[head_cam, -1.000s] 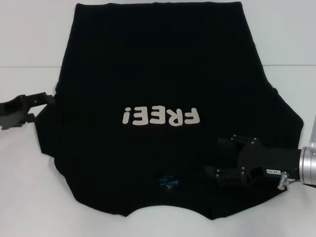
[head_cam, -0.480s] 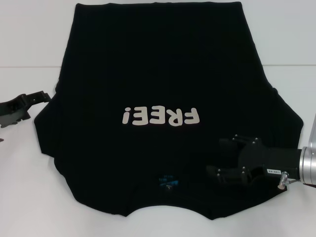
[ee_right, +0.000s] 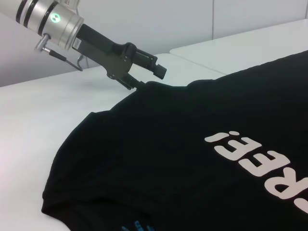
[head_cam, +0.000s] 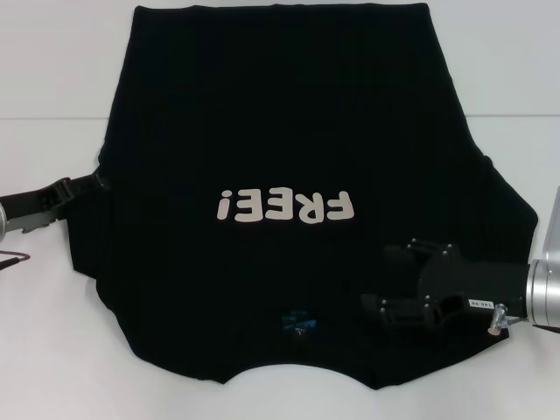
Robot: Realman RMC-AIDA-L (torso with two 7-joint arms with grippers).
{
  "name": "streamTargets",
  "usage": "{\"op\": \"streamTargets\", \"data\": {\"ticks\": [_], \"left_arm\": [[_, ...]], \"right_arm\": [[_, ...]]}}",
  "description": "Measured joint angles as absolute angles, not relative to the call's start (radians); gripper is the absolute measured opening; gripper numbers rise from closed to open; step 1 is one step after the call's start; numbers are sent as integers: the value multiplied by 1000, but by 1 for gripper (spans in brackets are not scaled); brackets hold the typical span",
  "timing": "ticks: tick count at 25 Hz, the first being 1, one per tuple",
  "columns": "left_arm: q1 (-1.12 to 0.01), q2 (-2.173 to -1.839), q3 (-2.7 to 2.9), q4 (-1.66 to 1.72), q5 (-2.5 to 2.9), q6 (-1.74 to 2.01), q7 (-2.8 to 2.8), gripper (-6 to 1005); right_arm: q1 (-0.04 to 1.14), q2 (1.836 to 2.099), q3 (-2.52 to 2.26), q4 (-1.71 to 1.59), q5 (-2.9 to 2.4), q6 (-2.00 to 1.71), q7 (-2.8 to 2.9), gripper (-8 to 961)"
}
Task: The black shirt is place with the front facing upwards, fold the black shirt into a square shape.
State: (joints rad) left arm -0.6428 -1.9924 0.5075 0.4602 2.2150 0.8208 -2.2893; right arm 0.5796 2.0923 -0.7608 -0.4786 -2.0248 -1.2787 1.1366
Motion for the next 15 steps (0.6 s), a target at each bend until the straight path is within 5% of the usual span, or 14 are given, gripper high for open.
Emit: {"op": "streamTargets", "data": {"ticks": [15], "left_arm": [[-648, -1996, 553, 460, 2217, 811, -2296, 895]], "right_arm": [[581, 2092, -761, -479, -2025, -1282, 1137, 930]]}}
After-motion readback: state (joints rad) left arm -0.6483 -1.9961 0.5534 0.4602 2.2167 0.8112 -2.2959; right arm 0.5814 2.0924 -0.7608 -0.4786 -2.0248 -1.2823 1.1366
